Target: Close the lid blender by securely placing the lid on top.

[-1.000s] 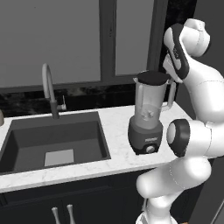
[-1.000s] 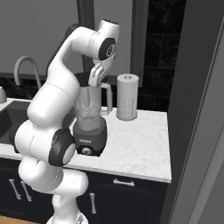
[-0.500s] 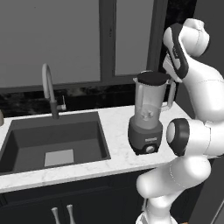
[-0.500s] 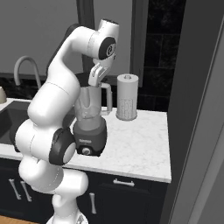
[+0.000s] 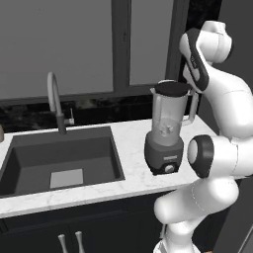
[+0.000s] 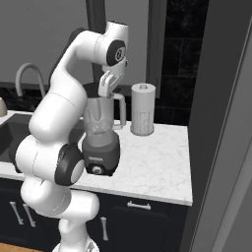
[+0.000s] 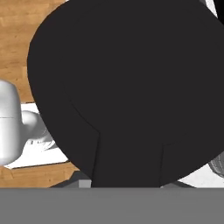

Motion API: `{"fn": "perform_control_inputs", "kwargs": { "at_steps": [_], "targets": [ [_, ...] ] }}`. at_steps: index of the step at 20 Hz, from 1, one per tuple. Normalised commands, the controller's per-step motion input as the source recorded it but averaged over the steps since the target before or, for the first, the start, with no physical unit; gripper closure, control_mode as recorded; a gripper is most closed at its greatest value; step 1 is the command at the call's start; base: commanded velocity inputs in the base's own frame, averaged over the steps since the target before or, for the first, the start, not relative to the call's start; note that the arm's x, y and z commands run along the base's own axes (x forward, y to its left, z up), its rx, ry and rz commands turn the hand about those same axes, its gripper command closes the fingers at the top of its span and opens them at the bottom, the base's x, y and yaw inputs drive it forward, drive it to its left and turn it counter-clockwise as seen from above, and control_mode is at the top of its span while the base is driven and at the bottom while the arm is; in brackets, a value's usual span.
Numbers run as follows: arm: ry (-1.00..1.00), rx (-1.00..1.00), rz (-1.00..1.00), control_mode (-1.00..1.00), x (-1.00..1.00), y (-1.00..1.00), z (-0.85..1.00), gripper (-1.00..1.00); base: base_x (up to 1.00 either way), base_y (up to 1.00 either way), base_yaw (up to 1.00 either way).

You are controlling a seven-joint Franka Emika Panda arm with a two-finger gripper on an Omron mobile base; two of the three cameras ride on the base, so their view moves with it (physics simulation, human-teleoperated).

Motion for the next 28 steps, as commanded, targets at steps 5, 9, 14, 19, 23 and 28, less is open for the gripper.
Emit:
{"fn": "perform_control_inputs", "kwargs": {
  "at_steps": [5, 9, 14, 19, 23, 28],
  "targets": [
    [0.0, -0.03, 0.01, -1.0, -0.04, 0.01, -0.43, 1.0, 0.0, 0.0, 0.0],
    [0.0, 0.0, 0.01, -1.0, -0.07, 0.0, -0.44, 1.0, 0.0, 0.0, 0.0],
    [0.0, 0.0, 0.03, -1.0, -0.06, 0.0, -0.48, 1.0, 0.0, 0.0, 0.0],
    [0.0, 0.0, 0.03, -1.0, -0.04, 0.0, -0.48, 1.0, 0.0, 0.0, 0.0],
    [0.0, -0.03, 0.07, -1.0, -0.11, 0.0, -0.69, 1.0, 0.0, 0.0, 0.0],
    [-0.05, -0.07, 0.09, -1.0, -0.17, 0.11, -0.59, 1.0, 0.0, 0.0, 0.0]
  ]
}}
